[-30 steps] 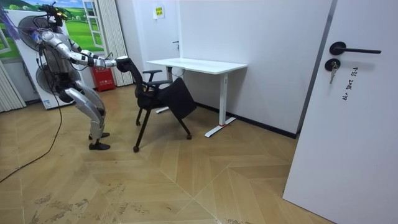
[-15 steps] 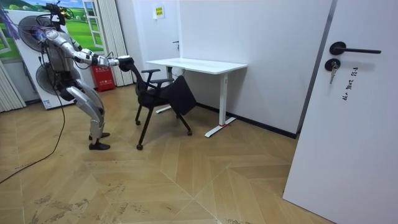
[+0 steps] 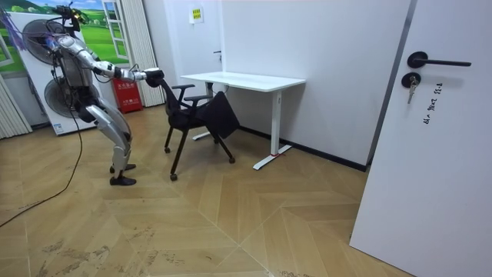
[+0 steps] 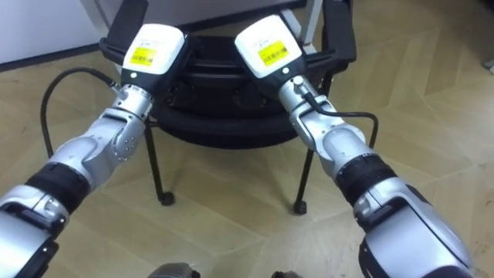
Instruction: Push chair
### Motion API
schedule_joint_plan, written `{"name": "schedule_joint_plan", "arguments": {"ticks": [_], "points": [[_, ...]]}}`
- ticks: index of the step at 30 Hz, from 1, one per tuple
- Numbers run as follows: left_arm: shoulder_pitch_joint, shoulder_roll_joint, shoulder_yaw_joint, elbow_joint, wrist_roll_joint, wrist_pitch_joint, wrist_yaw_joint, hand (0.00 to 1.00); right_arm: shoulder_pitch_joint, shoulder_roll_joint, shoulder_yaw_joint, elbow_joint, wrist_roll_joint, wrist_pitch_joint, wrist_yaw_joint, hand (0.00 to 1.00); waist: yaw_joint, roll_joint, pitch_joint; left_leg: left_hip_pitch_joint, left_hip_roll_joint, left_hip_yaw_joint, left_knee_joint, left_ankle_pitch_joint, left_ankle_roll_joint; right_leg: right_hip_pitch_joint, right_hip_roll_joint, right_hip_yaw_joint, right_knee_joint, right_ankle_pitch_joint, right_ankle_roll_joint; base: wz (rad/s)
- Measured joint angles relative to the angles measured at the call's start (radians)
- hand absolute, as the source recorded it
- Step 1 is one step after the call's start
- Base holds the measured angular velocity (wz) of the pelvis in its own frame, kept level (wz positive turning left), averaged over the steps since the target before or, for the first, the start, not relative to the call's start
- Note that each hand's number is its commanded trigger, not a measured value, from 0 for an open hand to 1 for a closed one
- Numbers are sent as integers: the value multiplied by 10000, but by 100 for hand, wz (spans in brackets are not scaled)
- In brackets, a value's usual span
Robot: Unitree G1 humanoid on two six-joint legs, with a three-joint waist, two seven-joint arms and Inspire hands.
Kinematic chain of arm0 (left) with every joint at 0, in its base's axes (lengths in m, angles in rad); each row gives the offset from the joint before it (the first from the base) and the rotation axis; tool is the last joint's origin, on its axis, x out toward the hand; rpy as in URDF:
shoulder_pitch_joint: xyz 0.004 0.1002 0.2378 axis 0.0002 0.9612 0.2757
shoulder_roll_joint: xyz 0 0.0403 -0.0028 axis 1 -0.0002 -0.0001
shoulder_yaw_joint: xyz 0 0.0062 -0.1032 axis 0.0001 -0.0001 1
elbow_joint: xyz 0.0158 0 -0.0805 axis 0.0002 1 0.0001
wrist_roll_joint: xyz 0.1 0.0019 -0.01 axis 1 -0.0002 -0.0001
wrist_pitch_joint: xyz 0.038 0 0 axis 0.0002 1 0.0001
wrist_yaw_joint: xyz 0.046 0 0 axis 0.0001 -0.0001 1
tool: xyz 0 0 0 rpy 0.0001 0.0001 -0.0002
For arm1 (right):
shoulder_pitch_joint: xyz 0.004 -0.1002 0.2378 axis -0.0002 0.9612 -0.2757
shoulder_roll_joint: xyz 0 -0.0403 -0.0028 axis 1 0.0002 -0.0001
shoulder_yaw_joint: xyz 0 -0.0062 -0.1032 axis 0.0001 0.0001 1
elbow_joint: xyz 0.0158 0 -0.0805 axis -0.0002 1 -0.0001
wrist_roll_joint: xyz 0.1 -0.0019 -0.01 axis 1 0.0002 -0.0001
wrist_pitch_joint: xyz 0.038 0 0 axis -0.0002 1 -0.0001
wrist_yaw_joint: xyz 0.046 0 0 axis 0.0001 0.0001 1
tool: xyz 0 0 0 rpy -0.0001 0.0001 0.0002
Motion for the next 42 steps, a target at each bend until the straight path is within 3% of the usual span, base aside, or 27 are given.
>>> {"name": "schedule_joint_plan", "arguments": {"ticks": [4,8,12,18,22,26,29,33,37,42], "points": [[-17,77,-60,49,95,-64,36,100,51,21,121,37,296,3,-115,100,211,56,6,-51,-46,0,190,-64,136,16,-12,70,-135,144,169,-3],[-119,264,-103,25,90,-147,124,100,-79,35,178,30,459,-41,-113,100,265,-14,9,-312,-64,-71,172,53,241,-47,125,97,-494,245,145,4],[-318,452,-311,-62,61,-158,18,100,-169,52,167,33,691,-29,-90,100,189,-165,5,-582,-68,-279,176,215,195,-92,208,-68,-694,321,153,16],[-317,417,-323,-124,63,-94,-11,100,-186,74,137,-5,716,-44,98,100,189,-264,-5,-562,-92,-364,124,243,163,-51,210,-148,-711,264,156,4],[-297,463,-328,-142,124,-89,31,100,-186,98,64,-167,706,-66,520,100,200,-406,-36,-453,-42,-407,80,300,41,-42,323,-158,-675,80,-13,1],[-217,380,-358,-191,151,35,-51,100,-134,104,18,-161,677,-124,746,100,107,-399,-37,-350,10,-598,456,215,-104,274,405,-303,-504,-227,-112,14],[-89,370,-379,-166,118,70,-35,100,-65,112,3,-154,649,-158,844,100,90,-323,-19,-345,59,-543,967,216,-101,453,367,-303,-198,-456,-87,4],[-75,262,-438,-156,-6,197,14,100,-90,94,-2,-150,649,-170,854,100,-21,-240,-27,-358,24,-492,894,214,-101,414,328,-282,-115,-507,-81,10],[-110,239,-434,-136,-129,273,182,100,-199,-15,2,-243,591,-185,849,100,-164,-104,-14,-390,-146,-464,410,153,-153,156,224,-233,-143,-363,-89,8],[-97,84,-467,-67,-209,310,229,100,-148,-231,0,-230,444,-384,639,100,-300,-12,-46,-379,-441,-468,-8,394,-63,121,30,-192,-358,-204,27,7]]}}
